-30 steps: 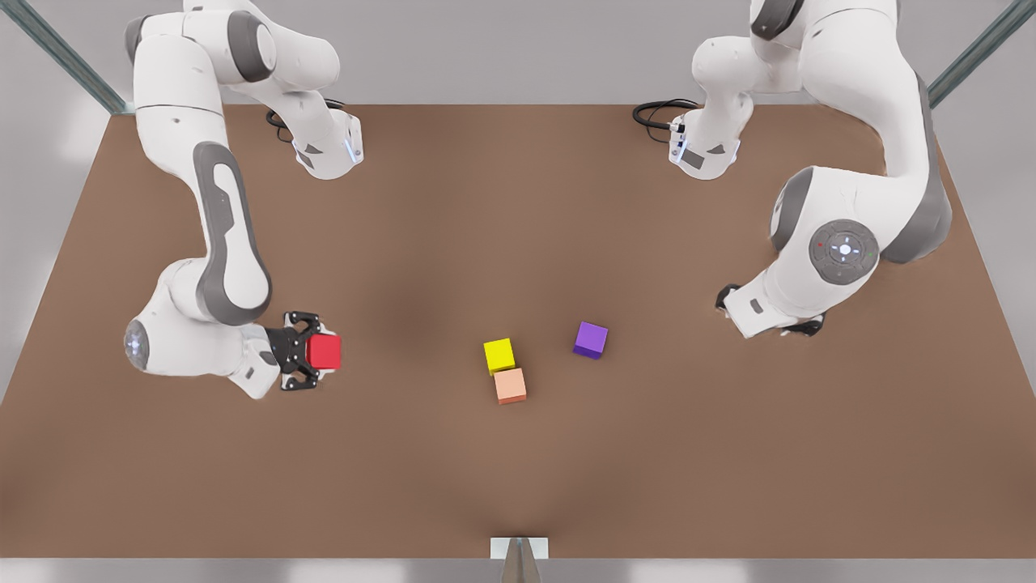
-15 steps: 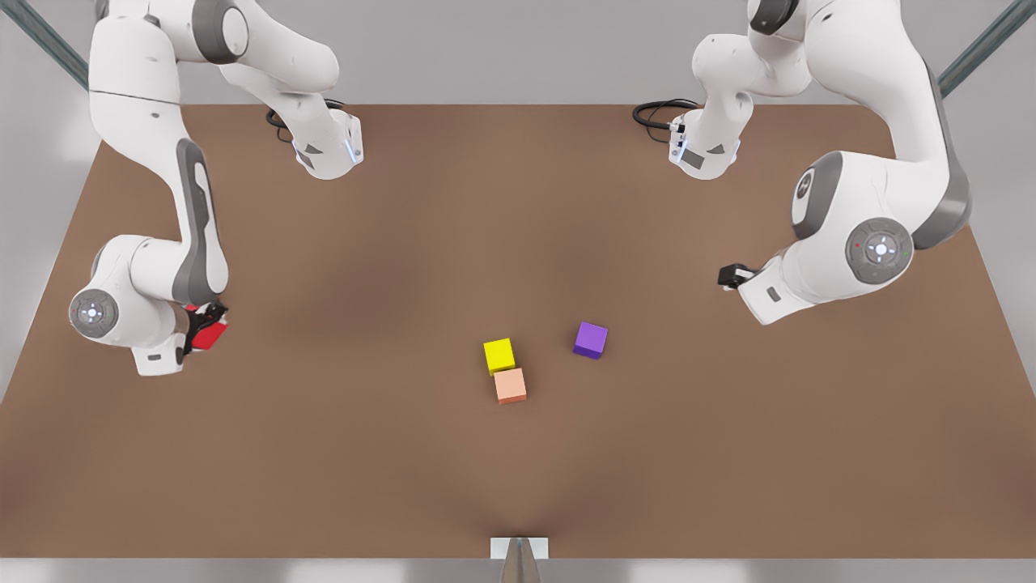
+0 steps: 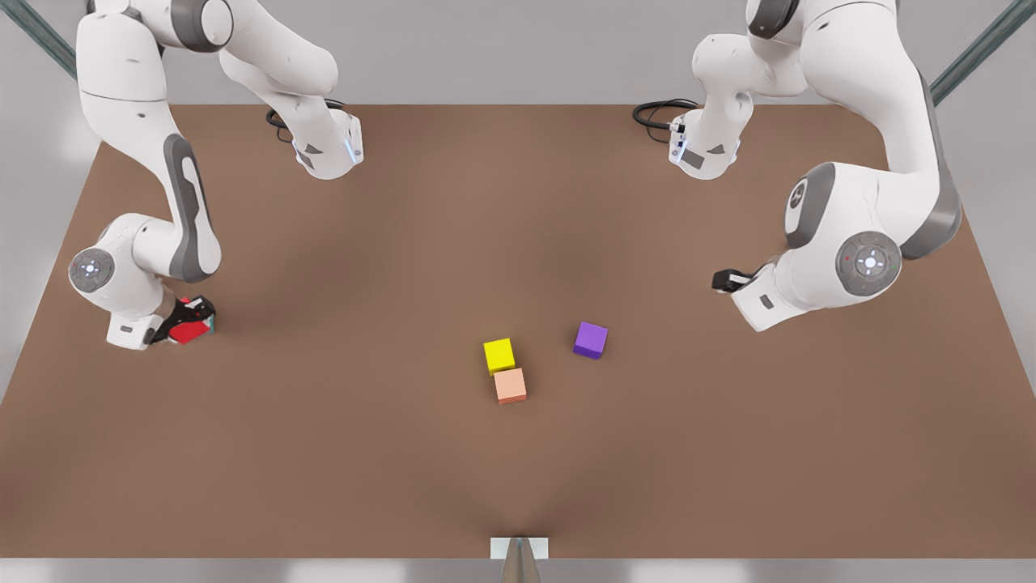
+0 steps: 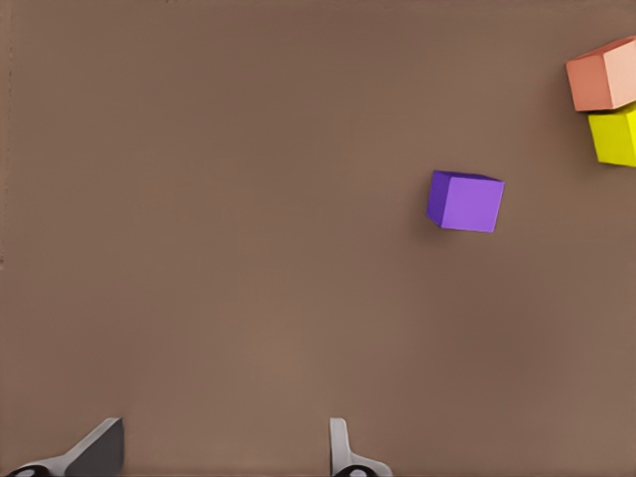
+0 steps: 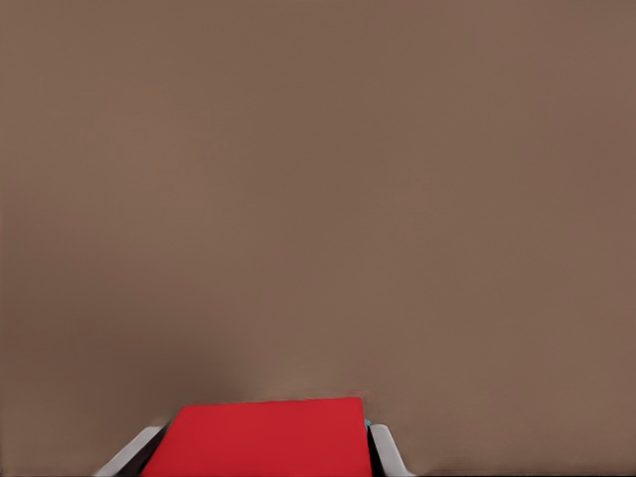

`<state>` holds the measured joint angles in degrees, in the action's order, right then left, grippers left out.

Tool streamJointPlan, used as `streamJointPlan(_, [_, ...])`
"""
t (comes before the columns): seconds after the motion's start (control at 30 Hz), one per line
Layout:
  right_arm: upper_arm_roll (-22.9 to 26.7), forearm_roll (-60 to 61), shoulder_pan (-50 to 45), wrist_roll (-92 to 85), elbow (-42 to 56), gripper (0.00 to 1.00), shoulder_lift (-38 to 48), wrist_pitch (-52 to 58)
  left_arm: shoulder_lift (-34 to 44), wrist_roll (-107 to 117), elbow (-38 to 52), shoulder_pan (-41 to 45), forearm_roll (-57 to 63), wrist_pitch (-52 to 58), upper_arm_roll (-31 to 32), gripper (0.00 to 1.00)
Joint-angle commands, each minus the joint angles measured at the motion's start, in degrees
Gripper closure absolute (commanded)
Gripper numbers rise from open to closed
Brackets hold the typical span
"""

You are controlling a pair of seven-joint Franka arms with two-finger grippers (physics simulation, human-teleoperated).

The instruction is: Pick up red wooden cube and pass to hand red wooden cube and place in blue wooden cube

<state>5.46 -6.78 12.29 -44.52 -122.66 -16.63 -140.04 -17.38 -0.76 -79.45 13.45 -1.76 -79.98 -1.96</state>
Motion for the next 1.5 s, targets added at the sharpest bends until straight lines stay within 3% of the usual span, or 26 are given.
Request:
streamJointPlan(0.0, [-0.01,-0.34,0.54,10.77,-1.62,0.41,0.37,-5.15,-0.02,1.02,0.0,-0.09,-0.08,1.32,-0.06,0.0])
streamJointPlan(0.8, [-0.01,2.03,6.34,8.4,-5.22,0.39,-0.95,-4.98,-0.72,0.94,-0.62,-0.09,-0.79,1.5,0.03,0.0])
streamJointPlan(0.83, [-0.01,2.3,6.34,8.4,-5.22,0.35,-1.03,-4.98,-0.81,0.94,-0.62,-0.18,-0.79,1.5,0.03,0.0])
streamJointPlan(0.9, [-0.01,3.35,6.34,8.48,-5.05,0.0,-1.21,-4.98,-0.81,0.94,-0.62,-0.18,-0.79,1.5,0.03,0.0])
streamJointPlan(1.27, [-0.01,4.84,6.34,7.25,-2.06,0.0,-1.21,-0.24,-0.9,0.94,-0.62,-0.18,-0.7,1.32,0.03,0.0])
streamJointPlan(1.47, [-0.98,8.45,5.2,7.78,5.05,0.0,1.34,16.02,-0.9,0.85,-0.62,-0.18,-0.7,1.5,-0.06,0.0])
